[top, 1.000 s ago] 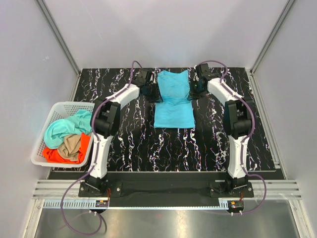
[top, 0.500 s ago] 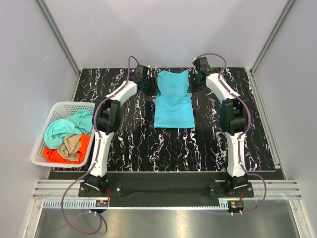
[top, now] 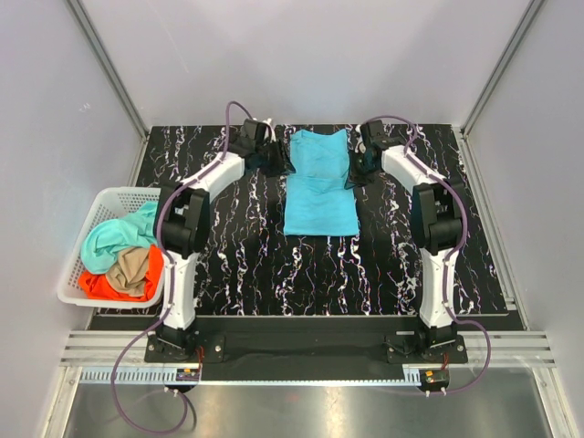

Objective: Fold and stack the t-shirts
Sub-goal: Fold the tshirt

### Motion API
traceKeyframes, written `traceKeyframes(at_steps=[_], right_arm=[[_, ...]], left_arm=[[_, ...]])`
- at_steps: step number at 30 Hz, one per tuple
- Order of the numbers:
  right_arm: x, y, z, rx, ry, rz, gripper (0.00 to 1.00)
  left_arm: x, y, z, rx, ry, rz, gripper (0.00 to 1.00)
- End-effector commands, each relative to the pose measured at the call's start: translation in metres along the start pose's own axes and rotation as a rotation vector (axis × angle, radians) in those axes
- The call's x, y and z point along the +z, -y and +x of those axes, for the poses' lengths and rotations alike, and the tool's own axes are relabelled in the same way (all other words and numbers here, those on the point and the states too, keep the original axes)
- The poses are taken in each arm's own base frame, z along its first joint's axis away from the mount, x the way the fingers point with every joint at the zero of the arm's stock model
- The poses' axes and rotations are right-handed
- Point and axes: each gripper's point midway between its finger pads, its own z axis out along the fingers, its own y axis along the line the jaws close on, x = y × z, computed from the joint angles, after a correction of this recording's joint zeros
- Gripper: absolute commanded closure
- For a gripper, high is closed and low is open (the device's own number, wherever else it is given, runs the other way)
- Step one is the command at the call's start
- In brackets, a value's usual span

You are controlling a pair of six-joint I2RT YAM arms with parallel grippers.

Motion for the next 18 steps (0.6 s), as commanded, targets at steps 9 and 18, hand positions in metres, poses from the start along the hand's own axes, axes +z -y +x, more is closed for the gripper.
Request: traceKeyframes(at_steps=[9, 18], right_arm=[[0.02, 0.024, -0.016, 0.039, 0.064, 0.056, 0.91], [0.027, 0.05, 0.001, 0.08, 0.041, 0.133, 0.91]], left_arm=[[0.044, -0.019, 0.024, 0.012, -0.058, -0.013, 0.61], [0.045, -0.033, 0.007, -0.008, -0.05, -0.036, 0.59]])
